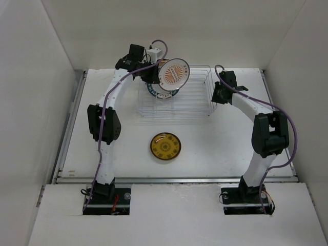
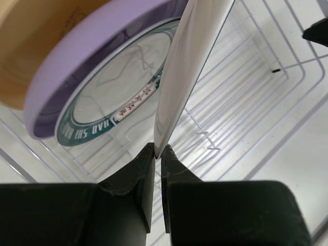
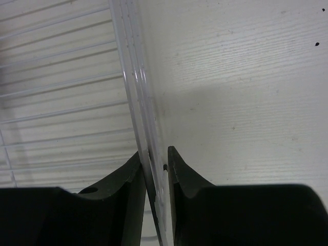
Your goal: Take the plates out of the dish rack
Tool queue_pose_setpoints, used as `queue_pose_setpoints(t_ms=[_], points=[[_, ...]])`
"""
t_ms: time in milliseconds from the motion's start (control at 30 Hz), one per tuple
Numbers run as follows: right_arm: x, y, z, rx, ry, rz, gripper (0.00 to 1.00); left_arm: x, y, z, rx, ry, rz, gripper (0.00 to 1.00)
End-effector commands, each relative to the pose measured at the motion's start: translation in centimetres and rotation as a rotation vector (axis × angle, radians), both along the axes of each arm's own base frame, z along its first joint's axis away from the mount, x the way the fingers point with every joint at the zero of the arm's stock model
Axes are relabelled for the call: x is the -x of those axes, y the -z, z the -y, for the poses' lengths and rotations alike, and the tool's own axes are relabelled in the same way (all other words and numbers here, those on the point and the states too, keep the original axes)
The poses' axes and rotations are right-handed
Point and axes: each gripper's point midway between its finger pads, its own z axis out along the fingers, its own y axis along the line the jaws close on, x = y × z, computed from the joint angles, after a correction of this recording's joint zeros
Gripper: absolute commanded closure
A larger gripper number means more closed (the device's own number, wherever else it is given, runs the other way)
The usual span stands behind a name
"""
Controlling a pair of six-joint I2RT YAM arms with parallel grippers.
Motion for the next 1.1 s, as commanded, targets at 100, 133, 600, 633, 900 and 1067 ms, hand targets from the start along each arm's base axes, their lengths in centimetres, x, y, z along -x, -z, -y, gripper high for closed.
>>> queue_pose_setpoints(t_ms=[100,133,600,633,900,1067], points=[[-0.8,-1.4,0.9,0.010,0.032,0.058,0.73,3.6,-8.6,0.8,0.118,0.057,0.072,1.00],[-0.8,-1.8,0.9,0.008,0.033,0.069,0.73,4.3,-9.0,0.6,0.116,0.069,0.065,1.00],[-0.8,-2.5,-0.1,-0.049,0.020,0.094,0.74,9.6,-7.6,0.6,0.178,0.156,-0.089,1.00],[-0.8,-2.5,-0.1,-0.049,0.020,0.094,0.74,9.8,-7.2,0.6,0.174,0.154,-0.109,1.00],[-0.3,-3.4,-0.2,-0.066,0.020,0.107,0.74,13.8,-5.6,-0.7,0.168,0.229,-0.236,1.00],[-0.2,-3.8,-0.4,-0.075,0.012,0.114,0.74,15.8,-4.5,-1.7,0.142,0.262,-0.277,1.00]])
